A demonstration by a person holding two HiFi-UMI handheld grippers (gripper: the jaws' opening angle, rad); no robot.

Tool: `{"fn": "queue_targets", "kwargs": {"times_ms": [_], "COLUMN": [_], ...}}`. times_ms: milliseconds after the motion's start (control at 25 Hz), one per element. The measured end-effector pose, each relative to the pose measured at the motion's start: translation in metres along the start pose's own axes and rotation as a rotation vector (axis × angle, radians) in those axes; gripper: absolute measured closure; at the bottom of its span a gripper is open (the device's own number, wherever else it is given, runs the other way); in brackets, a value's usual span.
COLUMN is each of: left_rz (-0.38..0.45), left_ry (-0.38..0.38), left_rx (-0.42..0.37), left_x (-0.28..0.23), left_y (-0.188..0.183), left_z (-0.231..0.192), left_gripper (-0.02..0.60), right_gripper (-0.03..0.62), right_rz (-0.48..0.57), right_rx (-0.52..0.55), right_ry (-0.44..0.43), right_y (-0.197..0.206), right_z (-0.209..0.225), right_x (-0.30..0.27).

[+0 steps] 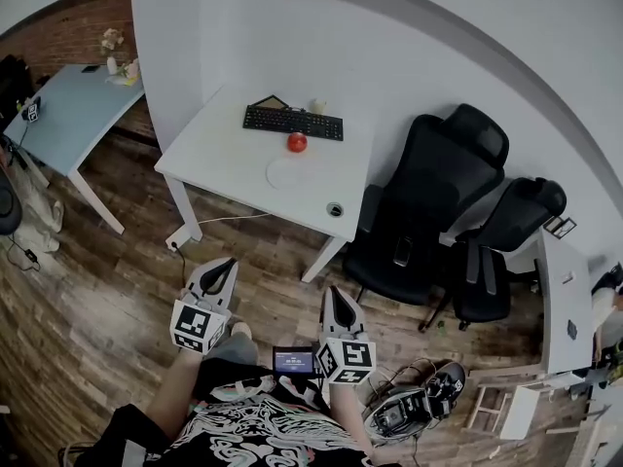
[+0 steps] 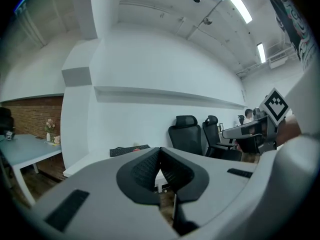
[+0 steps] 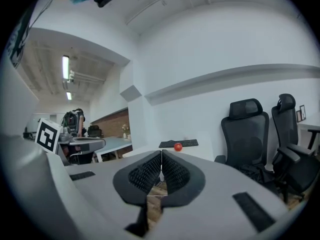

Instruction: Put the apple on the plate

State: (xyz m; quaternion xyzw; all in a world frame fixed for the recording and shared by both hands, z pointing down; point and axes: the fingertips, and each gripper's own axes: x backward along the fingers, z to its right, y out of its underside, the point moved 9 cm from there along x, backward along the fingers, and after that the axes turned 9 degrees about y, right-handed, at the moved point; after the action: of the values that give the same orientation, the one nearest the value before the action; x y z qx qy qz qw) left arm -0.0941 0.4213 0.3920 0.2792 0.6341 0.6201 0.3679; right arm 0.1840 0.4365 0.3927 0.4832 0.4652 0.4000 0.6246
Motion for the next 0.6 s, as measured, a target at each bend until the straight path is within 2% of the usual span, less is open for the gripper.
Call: {"fn": "queue_targets", "kwargs": {"times_ms": [280,600], "left_rz": [0.000,0.015], "left_ry": [-0.020,0.001], "left_rx": [0.022,0.014], "left_x": [-0.019,-0.095], "left_y": [0.005,0.001], "left_z": [-0.030,-0.096], "left_gripper": [0.568,0.568], "right_gripper": [0.566,0.566], "right_rz": [-0.006,-0.020], "right_rx": [0.008,0.003], "right_ry": [-0.017,0.004], "right_y": [-0.004,-0.017], "right_z": [-0.002,0.008], "right_x": [-0.035,-0.123]}}
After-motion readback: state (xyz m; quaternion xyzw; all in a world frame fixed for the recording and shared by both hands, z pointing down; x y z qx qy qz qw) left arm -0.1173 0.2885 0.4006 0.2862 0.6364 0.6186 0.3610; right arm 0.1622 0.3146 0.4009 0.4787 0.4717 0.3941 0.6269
